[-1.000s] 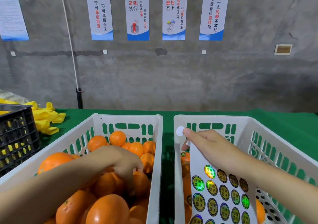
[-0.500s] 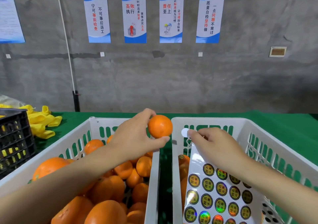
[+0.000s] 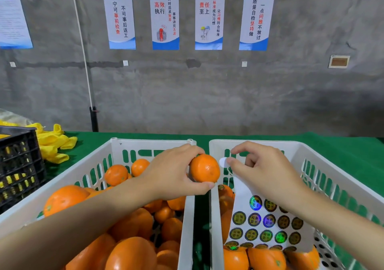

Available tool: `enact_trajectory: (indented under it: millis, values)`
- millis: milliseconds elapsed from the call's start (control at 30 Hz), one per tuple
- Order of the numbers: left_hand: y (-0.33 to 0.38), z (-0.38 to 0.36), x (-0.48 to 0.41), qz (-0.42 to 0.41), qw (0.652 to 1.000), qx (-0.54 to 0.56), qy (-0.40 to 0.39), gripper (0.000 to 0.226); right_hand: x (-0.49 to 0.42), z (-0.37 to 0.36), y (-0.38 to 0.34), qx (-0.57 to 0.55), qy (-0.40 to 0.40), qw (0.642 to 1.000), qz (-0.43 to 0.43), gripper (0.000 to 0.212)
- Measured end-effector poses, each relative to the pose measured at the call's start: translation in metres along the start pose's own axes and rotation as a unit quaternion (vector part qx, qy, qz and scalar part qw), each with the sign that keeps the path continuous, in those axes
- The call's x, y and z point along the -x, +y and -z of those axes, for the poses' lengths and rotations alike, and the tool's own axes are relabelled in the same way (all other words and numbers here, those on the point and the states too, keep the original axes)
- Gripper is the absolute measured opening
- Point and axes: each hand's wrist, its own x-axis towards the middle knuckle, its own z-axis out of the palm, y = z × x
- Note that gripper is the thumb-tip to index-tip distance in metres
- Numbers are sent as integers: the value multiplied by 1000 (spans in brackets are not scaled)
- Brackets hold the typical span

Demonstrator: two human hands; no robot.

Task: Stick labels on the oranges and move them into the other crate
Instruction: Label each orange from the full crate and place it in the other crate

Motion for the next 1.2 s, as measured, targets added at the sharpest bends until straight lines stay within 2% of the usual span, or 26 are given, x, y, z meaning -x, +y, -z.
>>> enact_trajectory:
  millis: [233, 367, 533, 767, 867, 933, 1067, 1200]
  values:
    - [0, -4, -1, 0, 1000, 1, -9, 69, 2, 0, -2, 0, -5, 1000, 12, 21]
    - [-2, -5, -1, 6, 1000, 4, -10, 67, 2, 0, -4, -10, 23, 1000, 19, 4]
    - [1, -3, -2, -14, 1000, -9, -2, 71, 2, 1, -3, 3, 60, 998, 20, 10]
    - [4, 0, -3, -27, 1000, -12, -4, 72, 7, -5, -9, -56, -43, 995, 74, 9]
    - [3, -1, -2, -24, 1000, -16, 6, 69, 9, -6, -8, -82, -63, 992, 71, 25]
    - [1, -3, -1, -17, 1000, -13, 14, 66, 10, -6, -7, -97, -76, 989, 81, 28]
    - [1, -5, 0, -8, 1000, -9, 14, 64, 12, -6, -11, -121, -78, 985, 97, 23]
    - [2, -5, 0, -9, 1000, -26, 3, 74, 8, -3, -10, -125, -67, 988, 61, 33]
